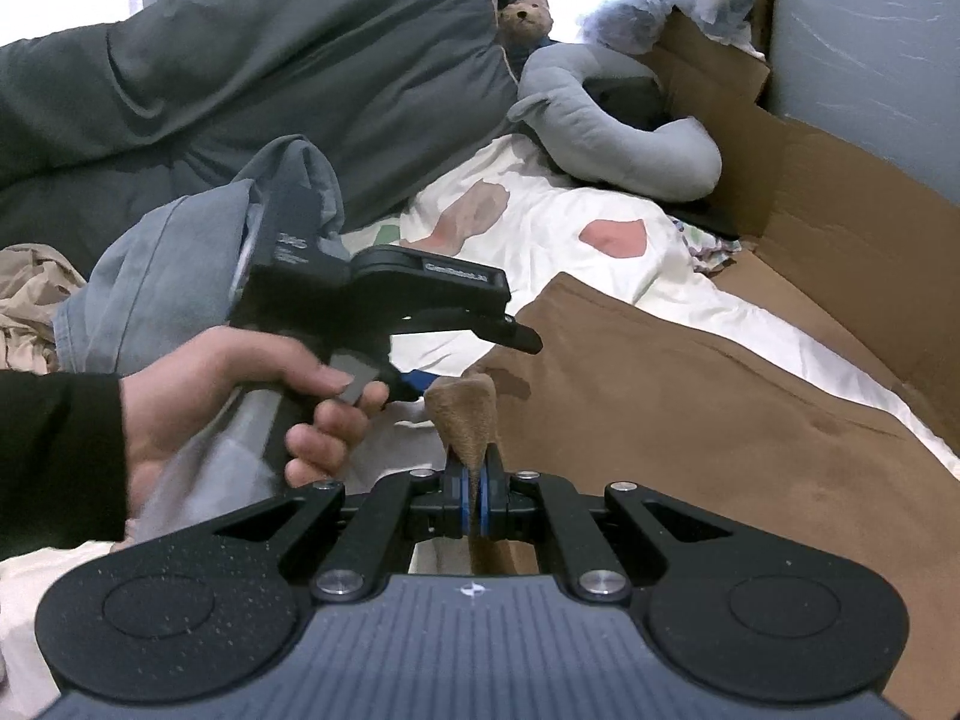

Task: Fold clothes

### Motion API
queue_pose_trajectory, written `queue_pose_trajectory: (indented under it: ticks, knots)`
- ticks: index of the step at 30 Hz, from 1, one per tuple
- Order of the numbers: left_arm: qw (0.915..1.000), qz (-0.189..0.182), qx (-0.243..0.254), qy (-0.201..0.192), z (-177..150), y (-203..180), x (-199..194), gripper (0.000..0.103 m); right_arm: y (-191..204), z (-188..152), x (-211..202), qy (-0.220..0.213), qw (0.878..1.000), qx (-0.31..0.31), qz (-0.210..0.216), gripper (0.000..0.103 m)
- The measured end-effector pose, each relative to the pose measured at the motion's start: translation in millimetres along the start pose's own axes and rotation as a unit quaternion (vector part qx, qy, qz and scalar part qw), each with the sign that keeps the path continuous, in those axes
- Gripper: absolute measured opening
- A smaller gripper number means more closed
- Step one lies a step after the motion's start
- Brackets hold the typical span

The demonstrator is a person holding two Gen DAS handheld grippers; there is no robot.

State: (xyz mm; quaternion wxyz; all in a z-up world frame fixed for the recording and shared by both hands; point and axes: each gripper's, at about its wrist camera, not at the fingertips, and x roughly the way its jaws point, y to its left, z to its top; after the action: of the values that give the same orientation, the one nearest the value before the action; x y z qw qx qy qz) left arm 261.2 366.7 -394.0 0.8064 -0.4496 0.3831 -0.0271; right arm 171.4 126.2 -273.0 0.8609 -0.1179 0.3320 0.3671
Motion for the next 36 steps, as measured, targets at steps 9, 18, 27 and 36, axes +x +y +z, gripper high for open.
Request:
queue_pose_trajectory:
  ticks: [9, 18, 27, 36]
  knots:
    - [0.9995, 0.008, -0.031, 0.006, 18, 5, 28, 0.045, -7, 2, -1, -0.011, 1.0, -0.021, 0.007, 0.002]
    - [0.993, -0.035, -0.112, -0.017, 12, 19, 24, 0.012, -28, 13, 5, 0.012, 0.999, 0.015, 0.046, 0.001]
    - [0.9929, -0.059, -0.099, -0.029, 5, 0, 3, 0.011, -53, 18, -16, -0.009, 0.999, 0.009, 0.049, 0.001]
    - [0.9945, -0.068, -0.068, -0.041, 2, -50, -1, 0.01, -93, 21, -35, 0.016, 0.992, 0.071, 0.101, 0.001]
